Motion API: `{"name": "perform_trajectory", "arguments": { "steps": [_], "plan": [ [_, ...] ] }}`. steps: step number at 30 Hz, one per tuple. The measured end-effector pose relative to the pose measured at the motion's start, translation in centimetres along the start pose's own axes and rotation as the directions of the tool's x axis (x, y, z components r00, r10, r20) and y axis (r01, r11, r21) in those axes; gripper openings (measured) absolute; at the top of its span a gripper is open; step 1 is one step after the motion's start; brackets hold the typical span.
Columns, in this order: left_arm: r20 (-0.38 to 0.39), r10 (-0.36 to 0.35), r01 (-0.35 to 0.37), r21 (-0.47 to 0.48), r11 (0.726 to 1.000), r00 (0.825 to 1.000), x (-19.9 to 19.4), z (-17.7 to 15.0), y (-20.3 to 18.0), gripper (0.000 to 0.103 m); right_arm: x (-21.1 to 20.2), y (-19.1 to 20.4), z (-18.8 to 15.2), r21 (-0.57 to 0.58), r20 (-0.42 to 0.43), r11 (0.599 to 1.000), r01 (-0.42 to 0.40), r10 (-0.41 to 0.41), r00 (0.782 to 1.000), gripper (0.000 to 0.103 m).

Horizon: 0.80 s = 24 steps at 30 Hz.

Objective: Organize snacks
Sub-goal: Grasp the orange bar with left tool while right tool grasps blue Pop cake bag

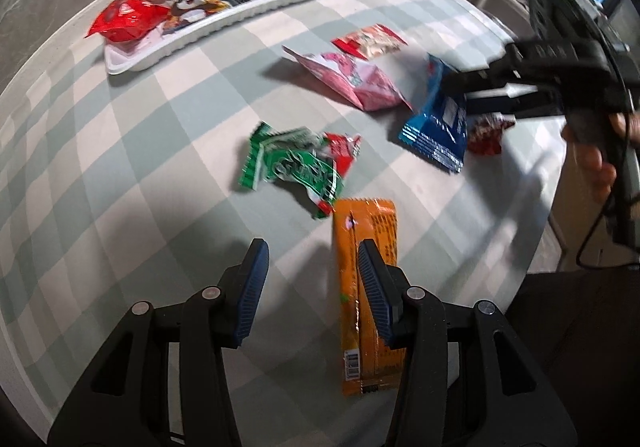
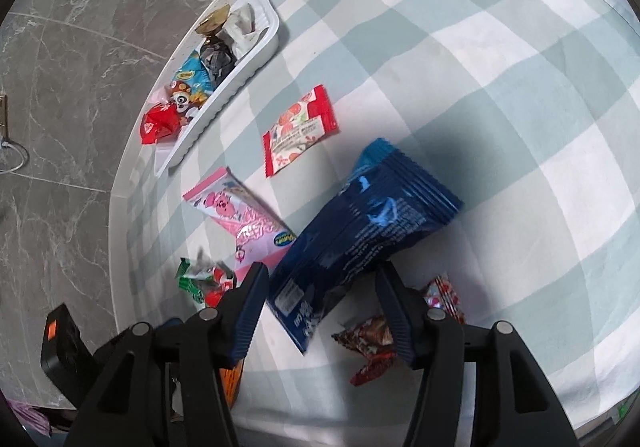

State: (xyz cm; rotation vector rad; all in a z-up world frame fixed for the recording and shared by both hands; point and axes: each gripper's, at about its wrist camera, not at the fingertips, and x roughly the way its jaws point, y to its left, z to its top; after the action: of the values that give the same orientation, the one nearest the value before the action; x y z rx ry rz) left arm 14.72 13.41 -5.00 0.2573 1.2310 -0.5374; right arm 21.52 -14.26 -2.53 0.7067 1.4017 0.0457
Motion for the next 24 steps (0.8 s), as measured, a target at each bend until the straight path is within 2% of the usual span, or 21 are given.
{"name": "perform_trajectory", "arguments": {
  "steps": [7,10,14,21,24],
  "plan": [
    [-0.033,-0.030,0.032,0.062,0.998,0.999,0.8,-0.6,-1.4,0.046,0.5,0.6,0.7,-0.018,-0.003,0.999,0.049,-0.049,0.999,0.059],
    [-0.047,-0.024,0.029,0.116,0.993,0.999,1.1,-0.9,-2.3,0.046,0.7,1.3,0.7,-0.055,-0.004,0.995,0.087,-0.088,0.996,0.059],
    [-0.060,-0.024,0.032,0.143,0.989,0.998,1.7,-1.0,-3.2,0.046,1.1,2.1,0.5,-0.106,-0.002,0.985,0.137,-0.138,0.990,0.059],
    [-0.087,0.030,-0.012,0.203,0.979,0.996,3.0,-1.5,-4.8,0.046,1.6,3.2,0.1,-0.178,0.008,0.962,0.205,-0.207,0.978,0.059],
    [-0.077,0.048,-0.029,0.225,0.974,0.996,3.1,-1.7,-5.3,0.047,1.8,3.7,-0.2,-0.215,0.019,0.947,0.240,-0.241,0.970,0.057]
  ]
}}
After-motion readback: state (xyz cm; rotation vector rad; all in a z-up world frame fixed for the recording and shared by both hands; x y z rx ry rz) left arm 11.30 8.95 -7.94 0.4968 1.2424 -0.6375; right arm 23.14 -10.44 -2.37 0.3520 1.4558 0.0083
